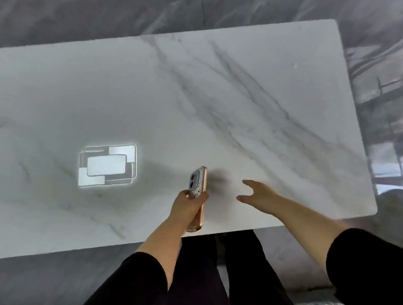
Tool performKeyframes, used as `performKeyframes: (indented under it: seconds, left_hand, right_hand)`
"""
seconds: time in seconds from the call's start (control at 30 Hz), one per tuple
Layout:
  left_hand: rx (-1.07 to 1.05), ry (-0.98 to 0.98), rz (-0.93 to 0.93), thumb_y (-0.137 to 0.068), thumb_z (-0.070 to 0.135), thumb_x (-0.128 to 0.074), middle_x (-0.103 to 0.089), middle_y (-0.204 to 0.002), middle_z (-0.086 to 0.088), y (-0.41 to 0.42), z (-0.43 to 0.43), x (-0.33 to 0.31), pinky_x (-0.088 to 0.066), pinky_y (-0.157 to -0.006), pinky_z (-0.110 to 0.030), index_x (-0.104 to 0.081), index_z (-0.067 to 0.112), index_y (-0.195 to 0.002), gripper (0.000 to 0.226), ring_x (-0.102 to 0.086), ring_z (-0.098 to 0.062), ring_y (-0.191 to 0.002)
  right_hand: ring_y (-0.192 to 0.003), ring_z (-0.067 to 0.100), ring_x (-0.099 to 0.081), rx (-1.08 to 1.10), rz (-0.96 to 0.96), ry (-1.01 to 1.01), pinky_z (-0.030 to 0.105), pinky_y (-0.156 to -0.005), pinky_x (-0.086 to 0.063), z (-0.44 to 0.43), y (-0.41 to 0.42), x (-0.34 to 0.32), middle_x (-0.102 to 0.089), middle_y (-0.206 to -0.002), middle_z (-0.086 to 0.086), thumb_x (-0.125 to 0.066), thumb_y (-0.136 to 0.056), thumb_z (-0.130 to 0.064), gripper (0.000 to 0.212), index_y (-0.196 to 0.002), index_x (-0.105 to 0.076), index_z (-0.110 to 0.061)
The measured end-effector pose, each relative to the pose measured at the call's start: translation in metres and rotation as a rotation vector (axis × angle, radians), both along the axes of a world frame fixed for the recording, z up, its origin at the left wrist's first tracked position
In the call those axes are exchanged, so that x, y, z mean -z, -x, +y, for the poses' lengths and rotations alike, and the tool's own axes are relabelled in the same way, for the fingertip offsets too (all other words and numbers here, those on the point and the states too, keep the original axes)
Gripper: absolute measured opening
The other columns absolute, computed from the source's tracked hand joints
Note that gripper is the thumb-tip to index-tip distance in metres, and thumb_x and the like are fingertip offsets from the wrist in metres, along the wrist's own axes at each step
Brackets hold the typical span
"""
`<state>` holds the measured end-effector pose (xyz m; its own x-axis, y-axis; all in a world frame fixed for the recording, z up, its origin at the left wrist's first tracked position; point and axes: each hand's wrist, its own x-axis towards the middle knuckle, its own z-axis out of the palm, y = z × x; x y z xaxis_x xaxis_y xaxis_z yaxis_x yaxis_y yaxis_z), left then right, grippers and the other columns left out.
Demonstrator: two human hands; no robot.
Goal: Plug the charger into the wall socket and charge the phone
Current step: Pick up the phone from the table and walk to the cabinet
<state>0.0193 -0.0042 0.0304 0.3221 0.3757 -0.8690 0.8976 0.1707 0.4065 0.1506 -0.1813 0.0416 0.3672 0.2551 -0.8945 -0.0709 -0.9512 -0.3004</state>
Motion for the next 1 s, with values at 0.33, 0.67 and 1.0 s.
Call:
performKeyframes:
  seconds: [0.33,0.67,1.0]
  left_hand:
    - [0.556,0.201,0.041,-0.077,0.040,-0.062,-0.057,-0.090,0.001,-0.028,-0.092,-0.068,-0.045,-0.062,-0.028,-0.052,0.018,-0.114,0.044,-0.055,-0.012,-0.079]
    - [0.740,0.157,-0.003,-0.083,0.044,-0.065,-0.070,-0.056,0.007,-0.032,-0.294,-0.088,-0.045,-0.048,-0.023,-0.063,0.011,-0.095,0.035,-0.064,-0.012,-0.056]
    - [0.906,0.023,-0.065,-0.074,0.041,-0.076,-0.062,-0.108,-0.006,-0.097,-0.454,-0.095,-0.044,-0.080,-0.032,-0.052,0.008,-0.123,0.064,-0.059,-0.022,-0.096]
  right_hand:
    - [-0.058,0.016,-0.059,0.868,-0.011,0.066,0.015,-0.042,-0.041,-0.185,0.111,-0.059,-0.067,-0.084,0.010,-0.053,-0.096,-0.020,0.025,-0.104,-0.065,0.000]
    - [-0.051,0.020,-0.053,1.547,0.119,0.049,0.023,-0.046,-0.034,-0.372,0.249,-0.089,-0.060,-0.072,0.012,-0.045,-0.101,-0.018,0.022,-0.088,-0.056,-0.004]
    - [-0.048,0.018,-0.055,1.578,-0.023,-0.111,0.021,-0.044,-0.034,-0.506,0.179,-0.077,-0.060,-0.064,0.007,-0.046,-0.099,-0.018,0.019,-0.088,-0.056,-0.006]
